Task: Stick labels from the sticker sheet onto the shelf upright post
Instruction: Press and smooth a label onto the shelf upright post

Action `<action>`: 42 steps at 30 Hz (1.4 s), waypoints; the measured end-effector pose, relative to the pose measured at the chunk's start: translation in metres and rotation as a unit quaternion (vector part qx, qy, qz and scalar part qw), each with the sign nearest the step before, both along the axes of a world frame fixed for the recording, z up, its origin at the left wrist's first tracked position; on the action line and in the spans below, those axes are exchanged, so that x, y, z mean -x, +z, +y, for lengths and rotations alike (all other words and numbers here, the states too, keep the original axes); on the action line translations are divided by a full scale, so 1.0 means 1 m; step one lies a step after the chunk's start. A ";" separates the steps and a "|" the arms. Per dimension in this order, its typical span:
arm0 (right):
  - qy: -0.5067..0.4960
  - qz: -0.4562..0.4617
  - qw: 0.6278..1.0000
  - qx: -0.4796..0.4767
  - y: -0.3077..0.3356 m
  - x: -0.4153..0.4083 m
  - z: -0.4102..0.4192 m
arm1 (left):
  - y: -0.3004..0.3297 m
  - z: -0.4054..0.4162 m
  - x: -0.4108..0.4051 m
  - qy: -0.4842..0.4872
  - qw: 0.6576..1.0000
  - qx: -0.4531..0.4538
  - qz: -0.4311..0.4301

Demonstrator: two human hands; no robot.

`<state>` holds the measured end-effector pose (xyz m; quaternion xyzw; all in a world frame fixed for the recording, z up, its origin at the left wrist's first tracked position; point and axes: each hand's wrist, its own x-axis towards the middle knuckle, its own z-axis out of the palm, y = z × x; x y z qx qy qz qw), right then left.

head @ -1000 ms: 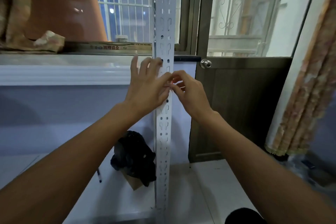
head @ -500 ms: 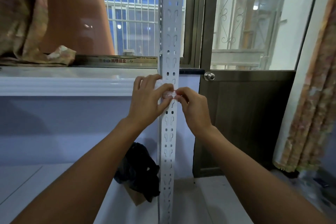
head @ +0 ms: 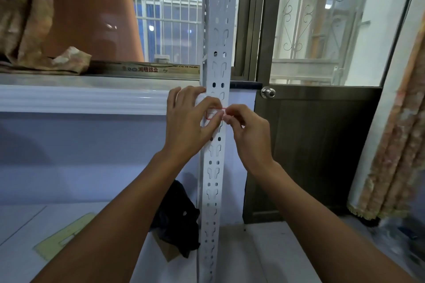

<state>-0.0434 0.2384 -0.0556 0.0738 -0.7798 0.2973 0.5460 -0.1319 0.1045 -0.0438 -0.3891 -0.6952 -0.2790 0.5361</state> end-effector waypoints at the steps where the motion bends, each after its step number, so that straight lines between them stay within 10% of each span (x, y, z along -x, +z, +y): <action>1: -0.002 -0.001 1.000 0.008 0.001 0.000 -0.001 | 0.000 0.000 0.000 0.001 1.000 -0.003 -0.001; 32: -0.112 -0.055 0.991 0.041 0.015 0.001 -0.013 | -0.003 0.005 -0.008 0.004 0.999 -0.033 -0.023; 42: -0.172 -0.025 0.977 -0.124 0.017 0.008 -0.012 | 0.000 -0.003 -0.008 0.000 1.000 0.007 -0.020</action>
